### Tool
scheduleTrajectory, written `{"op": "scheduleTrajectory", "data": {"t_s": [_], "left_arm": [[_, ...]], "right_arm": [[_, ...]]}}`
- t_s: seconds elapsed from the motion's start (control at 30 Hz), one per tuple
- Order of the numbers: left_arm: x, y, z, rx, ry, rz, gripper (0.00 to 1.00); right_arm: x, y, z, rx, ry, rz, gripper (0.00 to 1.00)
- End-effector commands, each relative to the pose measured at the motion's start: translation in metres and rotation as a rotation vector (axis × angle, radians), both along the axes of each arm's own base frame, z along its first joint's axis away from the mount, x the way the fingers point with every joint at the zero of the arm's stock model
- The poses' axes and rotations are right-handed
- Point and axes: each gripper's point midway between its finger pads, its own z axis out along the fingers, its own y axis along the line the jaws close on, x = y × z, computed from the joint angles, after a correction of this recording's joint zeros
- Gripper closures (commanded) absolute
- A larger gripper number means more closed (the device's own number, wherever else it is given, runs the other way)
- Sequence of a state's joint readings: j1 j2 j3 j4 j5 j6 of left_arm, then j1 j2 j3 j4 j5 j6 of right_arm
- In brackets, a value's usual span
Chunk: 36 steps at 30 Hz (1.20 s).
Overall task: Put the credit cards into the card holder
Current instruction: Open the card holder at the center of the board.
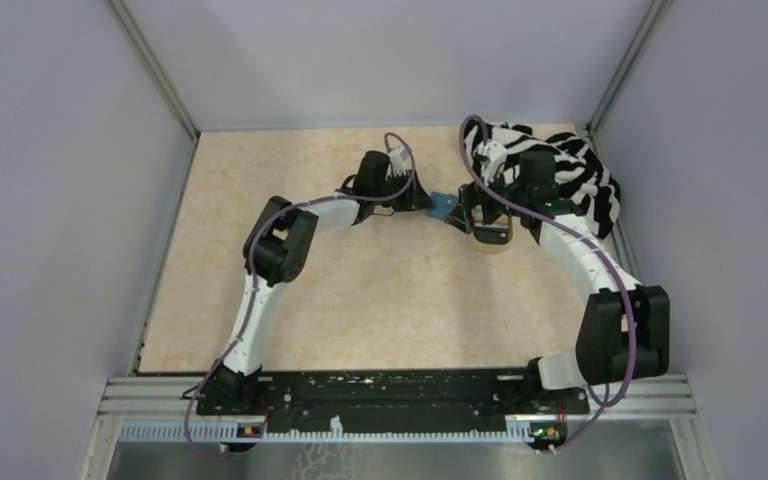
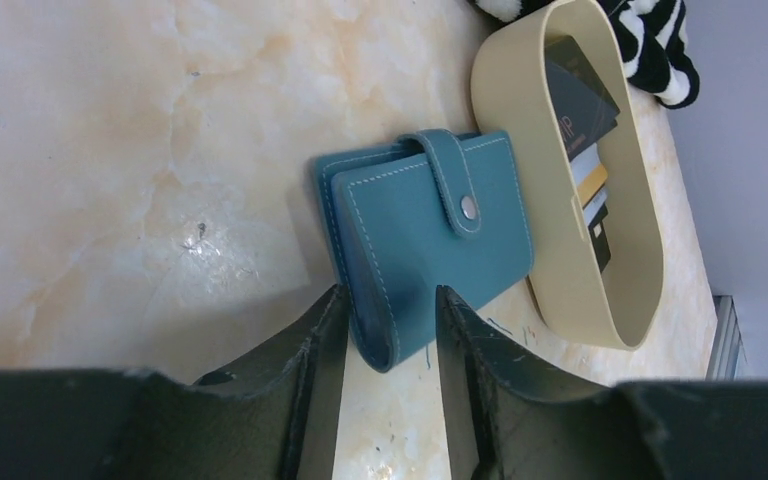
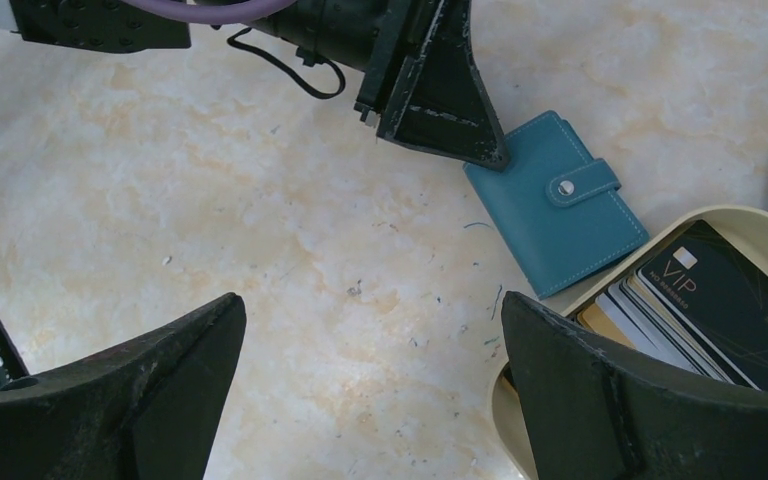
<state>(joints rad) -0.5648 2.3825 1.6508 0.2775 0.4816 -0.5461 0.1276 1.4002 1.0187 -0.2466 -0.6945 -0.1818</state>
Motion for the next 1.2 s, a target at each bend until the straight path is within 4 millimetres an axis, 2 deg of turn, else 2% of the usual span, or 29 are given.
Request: {"op": "scheduleTrajectory", "data": {"t_s": [0.0, 0.1, 0.23, 0.27, 0.37, 0.47, 0.53, 0.57, 0.67, 0.77, 0.83, 0.93, 1.07, 1.17], "left_arm": [[0.006, -0.003, -0.010, 0.017, 0.036, 0.003, 0.58], [0.007, -0.004, -0.010, 0.021, 0.027, 0.000, 0.68], [0.005, -0.004, -0.009, 0.027, 0.014, -0.022, 0.97], [0.004, -0.004, -0.006, 0.020, -0.001, -0.030, 1.00], [-0.009, 0.005, 0.007, 0.014, -0.059, -0.034, 1.00], [-0.032, 0.024, 0.017, 0.041, -0.102, -0.043, 1.00], [-0.056, 0.040, 0.013, 0.076, -0.079, -0.063, 1.00], [-0.071, 0.047, 0.017, 0.080, -0.061, -0.079, 1.00], [-0.122, 0.065, 0.006, 0.068, 0.034, -0.139, 1.00], [-0.172, 0.081, -0.001, 0.006, 0.132, -0.168, 1.00], [-0.197, 0.090, -0.003, -0.015, 0.179, -0.176, 1.00], [-0.218, 0.107, -0.009, 0.001, 0.185, -0.142, 1.00], [-0.233, 0.116, -0.006, -0.027, 0.144, -0.115, 1.00], [-0.239, 0.113, -0.009, -0.032, 0.138, -0.107, 1.00]], "right_arm": [[0.003, 0.004, 0.014, 0.028, -0.060, 0.023, 0.02], [0.003, 0.004, 0.012, 0.030, -0.057, 0.025, 0.02], [0.003, 0.004, 0.009, 0.031, -0.049, 0.028, 0.02], [0.003, 0.004, 0.009, 0.030, -0.049, 0.029, 0.02], [0.000, 0.006, 0.006, 0.027, -0.049, 0.057, 0.02], [-0.010, 0.008, 0.000, -0.001, -0.079, 0.143, 0.04], [-0.018, 0.011, -0.005, -0.013, -0.116, 0.214, 0.09], [-0.024, 0.013, -0.007, -0.016, -0.143, 0.258, 0.12], [-0.049, 0.023, -0.013, -0.002, -0.250, 0.420, 0.23], [-0.080, 0.033, -0.024, -0.033, -0.395, 0.614, 0.25], [-0.090, 0.040, -0.033, -0.095, -0.442, 0.687, 0.24], [-0.105, 0.055, -0.051, -0.172, -0.455, 0.804, 0.27], [-0.133, 0.071, -0.080, -0.207, -0.468, 1.004, 0.42], [-0.141, 0.083, -0.087, -0.201, -0.439, 1.052, 0.52]]}}
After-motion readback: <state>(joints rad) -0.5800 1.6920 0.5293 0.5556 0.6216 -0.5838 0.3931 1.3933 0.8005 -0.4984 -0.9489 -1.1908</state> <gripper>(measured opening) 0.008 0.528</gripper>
